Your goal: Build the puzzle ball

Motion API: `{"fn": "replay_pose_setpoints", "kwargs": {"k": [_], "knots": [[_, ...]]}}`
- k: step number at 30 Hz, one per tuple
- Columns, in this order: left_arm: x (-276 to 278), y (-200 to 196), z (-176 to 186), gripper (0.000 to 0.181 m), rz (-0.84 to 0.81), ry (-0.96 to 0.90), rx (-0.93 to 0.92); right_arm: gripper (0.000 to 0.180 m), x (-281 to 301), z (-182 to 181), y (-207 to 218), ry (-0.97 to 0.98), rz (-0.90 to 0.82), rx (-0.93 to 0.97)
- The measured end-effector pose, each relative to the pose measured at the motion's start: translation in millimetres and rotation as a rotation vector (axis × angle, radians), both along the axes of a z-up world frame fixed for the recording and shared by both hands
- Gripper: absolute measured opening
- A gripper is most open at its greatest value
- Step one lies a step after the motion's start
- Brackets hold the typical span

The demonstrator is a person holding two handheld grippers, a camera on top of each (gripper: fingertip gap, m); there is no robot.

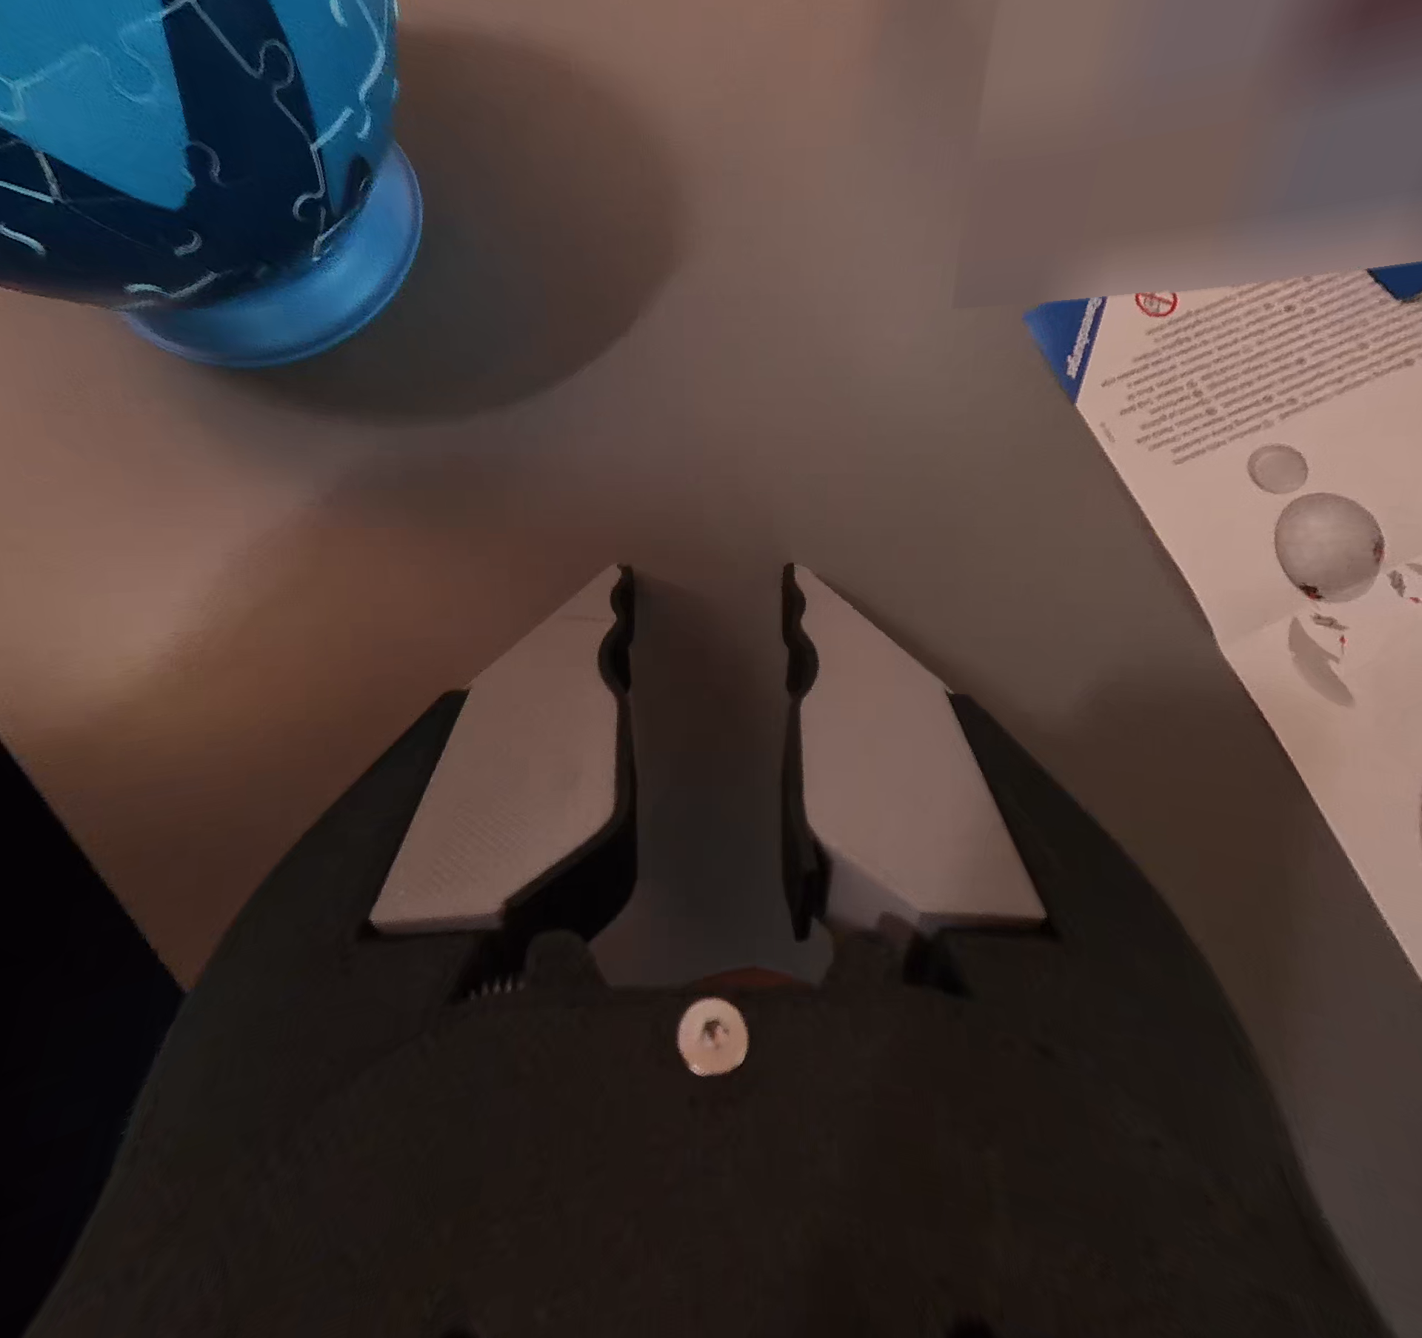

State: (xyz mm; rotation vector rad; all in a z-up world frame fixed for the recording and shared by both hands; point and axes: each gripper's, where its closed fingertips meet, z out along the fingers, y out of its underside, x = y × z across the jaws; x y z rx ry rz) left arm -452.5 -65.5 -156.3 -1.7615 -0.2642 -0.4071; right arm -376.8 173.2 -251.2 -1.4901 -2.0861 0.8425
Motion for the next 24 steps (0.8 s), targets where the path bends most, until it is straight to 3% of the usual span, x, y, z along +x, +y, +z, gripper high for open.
{"fn": "replay_pose_setpoints", "kwargs": {"k": [6, 16, 21, 24], "knots": [[25.4, -2.2, 8.0, 0.0, -0.023, 0.077, 0.054, 0.041, -13.3, -0.5, -1.6, 0.061, 0.012, 0.007], [24.5, -5.8, 26.5, 0.0, 0.158, 0.604, 0.149, 0.045, -25.3, 25.2, 8.3, 0.278, -0.047, 0.266], [37.5, -1.7, 45.6, 0.0, 0.206, 0.648, 0.18, 0.033, 2.8, 92.3, -43.0, 0.466, 0.009, 0.228], [39.2, -1.9, 60.2, 0.0, 0.351, 0.858, 0.161, 0.014, 20.3, 126.3, -105.3, 0.511, 0.079, 0.044]]}}
